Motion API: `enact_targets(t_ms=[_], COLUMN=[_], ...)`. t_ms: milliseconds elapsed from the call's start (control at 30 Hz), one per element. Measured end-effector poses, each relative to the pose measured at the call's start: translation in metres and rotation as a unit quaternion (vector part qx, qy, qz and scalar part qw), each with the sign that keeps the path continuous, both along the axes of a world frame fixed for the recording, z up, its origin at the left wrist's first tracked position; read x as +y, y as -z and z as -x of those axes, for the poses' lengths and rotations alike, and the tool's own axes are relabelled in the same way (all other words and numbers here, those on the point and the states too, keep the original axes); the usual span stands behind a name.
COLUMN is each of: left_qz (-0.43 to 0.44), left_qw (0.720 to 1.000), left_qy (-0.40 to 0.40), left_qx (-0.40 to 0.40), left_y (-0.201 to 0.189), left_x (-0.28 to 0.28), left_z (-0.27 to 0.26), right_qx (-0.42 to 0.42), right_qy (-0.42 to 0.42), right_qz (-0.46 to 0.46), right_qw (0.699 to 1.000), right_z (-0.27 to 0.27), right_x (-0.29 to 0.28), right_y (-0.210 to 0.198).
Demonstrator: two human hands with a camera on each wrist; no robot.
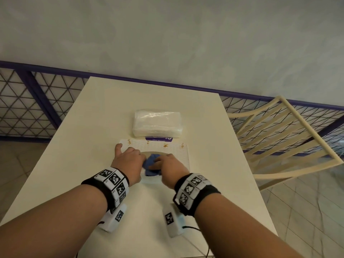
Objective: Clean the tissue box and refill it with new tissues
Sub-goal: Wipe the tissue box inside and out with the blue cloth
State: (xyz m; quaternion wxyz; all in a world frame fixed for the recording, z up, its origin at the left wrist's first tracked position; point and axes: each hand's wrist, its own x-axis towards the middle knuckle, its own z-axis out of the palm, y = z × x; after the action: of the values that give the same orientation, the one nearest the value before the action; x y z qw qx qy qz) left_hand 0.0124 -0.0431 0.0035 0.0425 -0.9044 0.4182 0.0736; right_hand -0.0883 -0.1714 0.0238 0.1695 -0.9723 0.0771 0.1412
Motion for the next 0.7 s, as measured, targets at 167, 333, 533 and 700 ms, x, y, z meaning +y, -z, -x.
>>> enact_targets(t_ms=[167, 333, 533, 700], left_qz=[-0.007, -0.019, -0.006, 0.006], left_qw=[0.999, 0.997, 0.996, 0.998], left_qy=[0.033, 0.07, 0.083, 0.06], left_qx=[-0.009, -0.021, 0.022, -0.005], left_y=[-0.001, -0.005, -0.018, -0.007], left_x=[0.001, 0.015, 0.003, -0.021], left_z=[0.002, -0.004, 0.027, 0.061], right_qx=[0.036, -0.035, -0.154, -0.004], right_qy=[0.076, 0.253, 0.3, 0.186], right_qz=[-0.012, -0.125, -0.095, 0.002], right_qw=[0.996, 0.959, 0.937, 0.983], right_z=[0.03, 0.045, 0.045, 0.019], right_x=[-0.054, -0.08, -0.077, -0.056], right_y=[-0.013, -0.042, -0.051, -0.007])
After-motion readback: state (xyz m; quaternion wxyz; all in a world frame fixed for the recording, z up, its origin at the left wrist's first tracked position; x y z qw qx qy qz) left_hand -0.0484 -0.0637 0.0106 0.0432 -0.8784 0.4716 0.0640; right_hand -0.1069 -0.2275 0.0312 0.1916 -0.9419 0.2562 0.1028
